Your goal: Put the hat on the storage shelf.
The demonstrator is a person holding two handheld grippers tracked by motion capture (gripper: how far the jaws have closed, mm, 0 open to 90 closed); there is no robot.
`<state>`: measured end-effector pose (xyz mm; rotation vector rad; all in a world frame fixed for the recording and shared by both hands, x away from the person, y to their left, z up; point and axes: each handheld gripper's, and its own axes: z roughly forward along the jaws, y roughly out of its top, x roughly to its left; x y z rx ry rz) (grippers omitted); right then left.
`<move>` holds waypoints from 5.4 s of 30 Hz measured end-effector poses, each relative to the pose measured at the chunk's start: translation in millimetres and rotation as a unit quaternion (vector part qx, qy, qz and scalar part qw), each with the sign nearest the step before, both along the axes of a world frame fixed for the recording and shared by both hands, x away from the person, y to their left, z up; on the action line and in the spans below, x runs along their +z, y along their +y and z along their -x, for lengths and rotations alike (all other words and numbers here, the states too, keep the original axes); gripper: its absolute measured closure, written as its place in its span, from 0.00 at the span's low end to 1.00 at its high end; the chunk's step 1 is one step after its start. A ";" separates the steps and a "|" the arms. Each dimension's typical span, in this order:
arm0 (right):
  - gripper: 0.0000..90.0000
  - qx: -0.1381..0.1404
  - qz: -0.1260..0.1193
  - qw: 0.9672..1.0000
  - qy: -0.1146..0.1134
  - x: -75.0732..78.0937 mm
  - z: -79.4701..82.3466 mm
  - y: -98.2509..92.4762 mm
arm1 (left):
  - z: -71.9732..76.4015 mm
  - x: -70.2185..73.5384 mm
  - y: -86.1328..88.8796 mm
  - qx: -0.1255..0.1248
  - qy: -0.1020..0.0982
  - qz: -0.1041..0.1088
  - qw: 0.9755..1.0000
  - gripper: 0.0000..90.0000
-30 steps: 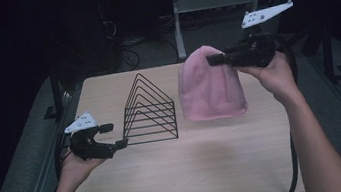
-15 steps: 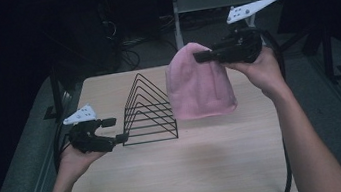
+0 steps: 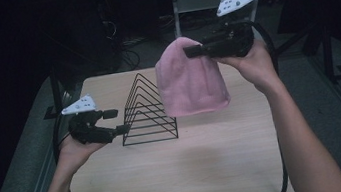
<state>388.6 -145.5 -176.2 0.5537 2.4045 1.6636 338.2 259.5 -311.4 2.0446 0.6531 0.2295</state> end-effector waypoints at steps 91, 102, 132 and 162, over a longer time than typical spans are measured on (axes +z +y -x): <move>0.83 0.031 -0.005 0.999 0.019 -25.8 -65.5 97.6 | -64.9 7.4 10.5 0.031 0.021 -0.023 0.999 0.88; 0.83 0.051 0.007 0.999 0.014 -27.6 -52.9 106.5 | -51.8 1.8 18.1 0.026 0.012 -0.027 0.999 0.88; 0.82 0.073 0.031 0.996 0.040 -61.8 -41.7 118.4 | -42.9 -35.3 21.7 0.016 0.021 -0.063 0.998 0.89; 0.81 0.081 0.065 0.991 0.079 -100.4 -39.7 128.1 | -47.5 -73.1 22.1 0.016 0.048 -0.119 0.992 0.89</move>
